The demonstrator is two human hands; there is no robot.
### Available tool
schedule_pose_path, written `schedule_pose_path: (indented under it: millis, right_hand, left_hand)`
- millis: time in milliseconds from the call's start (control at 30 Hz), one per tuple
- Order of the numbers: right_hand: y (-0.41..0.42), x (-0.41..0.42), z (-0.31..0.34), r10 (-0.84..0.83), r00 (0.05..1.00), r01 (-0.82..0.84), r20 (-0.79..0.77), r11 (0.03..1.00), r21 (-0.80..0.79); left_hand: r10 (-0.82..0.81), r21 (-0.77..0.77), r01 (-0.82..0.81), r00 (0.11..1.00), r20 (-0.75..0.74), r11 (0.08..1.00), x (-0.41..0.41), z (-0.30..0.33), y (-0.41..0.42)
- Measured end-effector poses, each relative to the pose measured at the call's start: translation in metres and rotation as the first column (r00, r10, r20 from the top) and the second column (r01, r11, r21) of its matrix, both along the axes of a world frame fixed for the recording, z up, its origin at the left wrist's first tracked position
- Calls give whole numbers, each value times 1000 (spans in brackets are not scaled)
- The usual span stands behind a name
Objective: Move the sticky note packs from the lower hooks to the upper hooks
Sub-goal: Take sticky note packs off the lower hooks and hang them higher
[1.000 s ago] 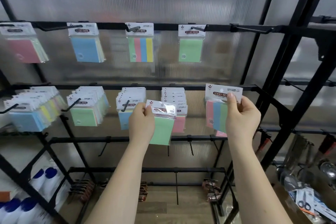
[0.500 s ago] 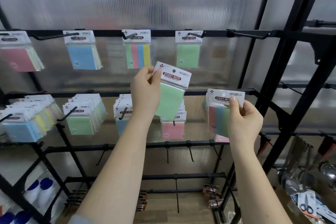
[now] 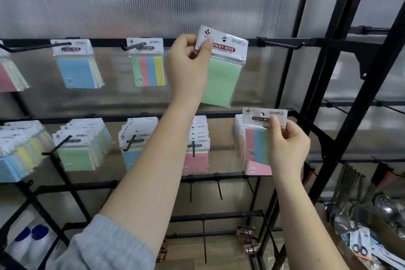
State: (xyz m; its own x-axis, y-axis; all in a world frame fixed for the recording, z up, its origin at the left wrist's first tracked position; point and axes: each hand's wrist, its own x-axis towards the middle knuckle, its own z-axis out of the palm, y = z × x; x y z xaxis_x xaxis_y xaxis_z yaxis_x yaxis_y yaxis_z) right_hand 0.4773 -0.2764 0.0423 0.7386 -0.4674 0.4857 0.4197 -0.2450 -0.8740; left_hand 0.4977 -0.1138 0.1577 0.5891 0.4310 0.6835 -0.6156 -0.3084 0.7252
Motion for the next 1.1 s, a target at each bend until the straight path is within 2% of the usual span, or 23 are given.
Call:
schedule_pose_path:
  millis: [600,933,1100]
  right_hand:
    - [-12,18,4,52,998,-51,22,998,-21]
    - [-17,42,7,133,991,-133,-14,991,-2]
    - [-20,54,11,170,985,-170,-26,986,2]
  left_hand:
    - [63,-79,-64,998,-21,995,49,-17,-5]
    - [251,18,-254,938,-240,967,120,-7,5]
    - [291,92,-276,910,-296,957,138,-1,9]
